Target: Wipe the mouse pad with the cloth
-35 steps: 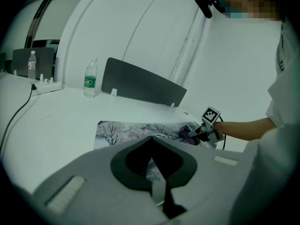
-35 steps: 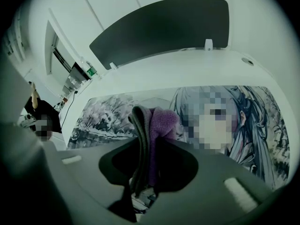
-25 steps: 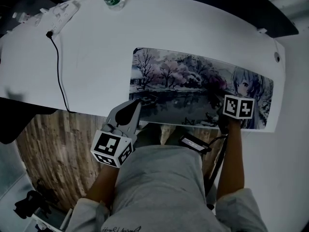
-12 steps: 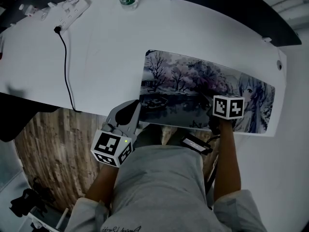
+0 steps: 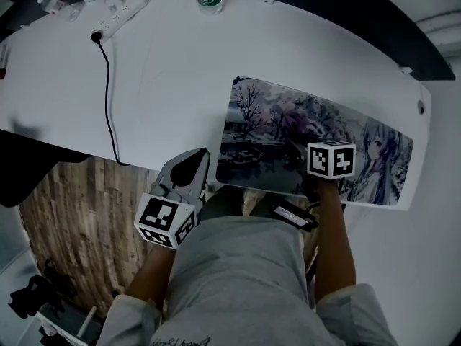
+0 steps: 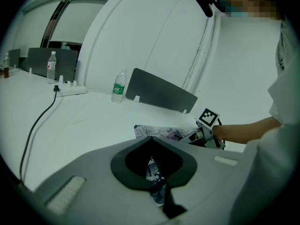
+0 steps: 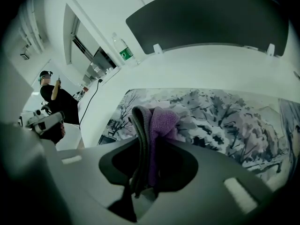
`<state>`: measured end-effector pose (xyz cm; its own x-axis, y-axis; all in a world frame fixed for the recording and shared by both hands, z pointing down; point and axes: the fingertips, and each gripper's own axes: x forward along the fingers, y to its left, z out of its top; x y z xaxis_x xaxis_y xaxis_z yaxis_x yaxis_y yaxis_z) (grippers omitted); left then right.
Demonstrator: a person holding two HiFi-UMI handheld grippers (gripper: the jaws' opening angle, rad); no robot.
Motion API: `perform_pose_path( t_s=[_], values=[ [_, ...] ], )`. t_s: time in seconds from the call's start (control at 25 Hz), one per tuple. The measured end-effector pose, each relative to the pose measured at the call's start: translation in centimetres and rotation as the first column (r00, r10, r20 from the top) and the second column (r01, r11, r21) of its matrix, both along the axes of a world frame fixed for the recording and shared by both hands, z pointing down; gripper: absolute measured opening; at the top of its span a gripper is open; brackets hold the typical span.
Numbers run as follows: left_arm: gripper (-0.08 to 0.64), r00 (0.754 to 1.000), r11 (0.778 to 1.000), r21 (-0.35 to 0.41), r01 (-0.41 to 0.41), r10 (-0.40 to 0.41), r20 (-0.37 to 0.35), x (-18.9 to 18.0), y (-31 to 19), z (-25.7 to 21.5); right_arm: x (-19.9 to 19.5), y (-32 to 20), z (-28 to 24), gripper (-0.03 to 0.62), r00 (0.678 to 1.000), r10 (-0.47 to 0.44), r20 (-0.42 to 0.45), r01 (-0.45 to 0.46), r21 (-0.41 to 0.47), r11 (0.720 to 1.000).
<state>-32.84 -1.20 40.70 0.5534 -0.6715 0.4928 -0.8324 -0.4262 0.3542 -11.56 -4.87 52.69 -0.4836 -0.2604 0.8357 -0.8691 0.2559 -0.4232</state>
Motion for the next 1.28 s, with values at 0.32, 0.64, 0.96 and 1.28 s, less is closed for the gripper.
perform_pose_path(
  t_s=[0.32, 0.64, 0.96, 1.28],
  values=[
    [0.012, 0.999, 0.999, -0.004, 0.047, -0.047, 0.004, -2.2, -0.1, 0.3, -5.4, 0.0, -0.1, 0.095, 0.993, -0.114, 0.040, 0.114, 0.002, 0.993],
    [0.014, 0.998, 0.998, -0.013, 0.068, -0.068, 0.010, -3.3, -0.4, 0.6, -10.1, 0.0, -0.2, 0.095, 0.979, -0.179, 0.095, 0.179, 0.004, 0.984],
    [0.014, 0.996, 0.996, -0.019, 0.085, -0.085, 0.013, -4.2, -0.5, 0.8, -14.0, 0.0, -0.2, 0.095, 0.962, -0.238, 0.133, 0.238, 0.013, 0.971],
    [0.014, 0.993, 0.993, -0.018, 0.116, -0.115, 0.028, -5.5, -0.2, 0.6, -16.4, 0.3, -0.3, 0.095, 0.944, -0.285, 0.164, 0.285, 0.025, 0.958]
  ],
)
